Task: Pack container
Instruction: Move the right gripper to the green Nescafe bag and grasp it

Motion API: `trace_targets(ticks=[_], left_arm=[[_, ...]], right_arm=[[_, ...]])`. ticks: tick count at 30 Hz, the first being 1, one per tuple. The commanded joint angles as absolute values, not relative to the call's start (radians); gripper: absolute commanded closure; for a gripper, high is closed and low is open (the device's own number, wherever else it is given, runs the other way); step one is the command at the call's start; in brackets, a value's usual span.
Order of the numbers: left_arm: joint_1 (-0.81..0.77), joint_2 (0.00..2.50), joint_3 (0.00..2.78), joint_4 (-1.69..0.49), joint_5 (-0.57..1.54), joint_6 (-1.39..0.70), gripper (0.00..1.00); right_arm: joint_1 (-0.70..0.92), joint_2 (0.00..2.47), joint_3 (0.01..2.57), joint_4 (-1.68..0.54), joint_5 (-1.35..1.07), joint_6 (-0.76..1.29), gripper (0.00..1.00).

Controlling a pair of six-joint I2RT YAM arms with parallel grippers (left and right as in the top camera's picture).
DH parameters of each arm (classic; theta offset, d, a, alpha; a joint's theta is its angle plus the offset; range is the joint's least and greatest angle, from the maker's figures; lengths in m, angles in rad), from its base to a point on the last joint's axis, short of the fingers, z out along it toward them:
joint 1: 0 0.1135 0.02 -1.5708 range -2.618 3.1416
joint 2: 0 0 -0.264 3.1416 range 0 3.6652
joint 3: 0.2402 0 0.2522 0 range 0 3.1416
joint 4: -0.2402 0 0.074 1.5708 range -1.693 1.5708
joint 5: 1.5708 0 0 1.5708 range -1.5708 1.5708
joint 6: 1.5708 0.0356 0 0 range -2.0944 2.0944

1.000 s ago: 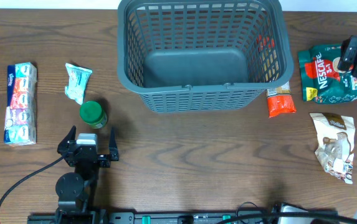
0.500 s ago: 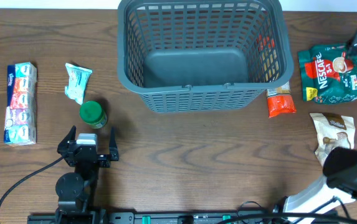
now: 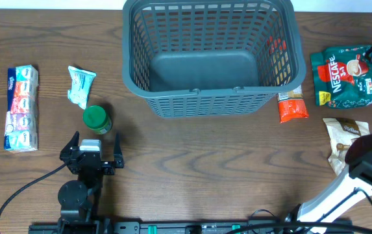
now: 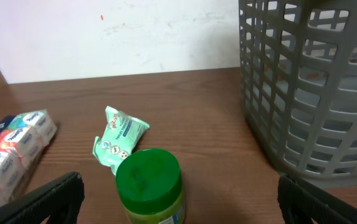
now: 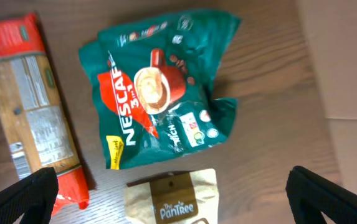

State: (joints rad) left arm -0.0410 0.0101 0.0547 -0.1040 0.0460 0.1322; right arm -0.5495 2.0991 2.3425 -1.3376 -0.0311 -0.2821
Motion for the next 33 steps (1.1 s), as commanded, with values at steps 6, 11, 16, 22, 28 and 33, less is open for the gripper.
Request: trace_targets(ticks=[6,11,16,22,28,33], left_arm=[[-0.041,0.004,0.027,-0.114,0.044,0.138,0.01],[-0.041,0.004,0.027,-0.114,0.044,0.138,0.01],[-0.041,0.004,0.027,-0.114,0.044,0.138,0.01],[-0.041,0.004,0.027,-0.114,0.044,0.138,0.01],[-0.041,0.004,0.027,-0.114,0.044,0.138,0.01],[-0.041,0.004,0.027,-0.114,0.044,0.138,0.01]], right_arm=[[-0.558,2.248,2.356,-1.305,-0.057,-0.357,0.01],[-0.561,2.314,2.355,-1.293,-0.057,-0.358,0.01],[-0.566,2.387,2.355,-1.292,-0.057,-0.361,0.01],[-0.566,2.471,2.352,-1.296,-0.058,-0.360,0.01],[-0.566,2.521,2.343,-1.286,-0.083,-0.361,0.01],[-0.566,2.549,2.295,-1.277,-0.097,-0.361,0.01]])
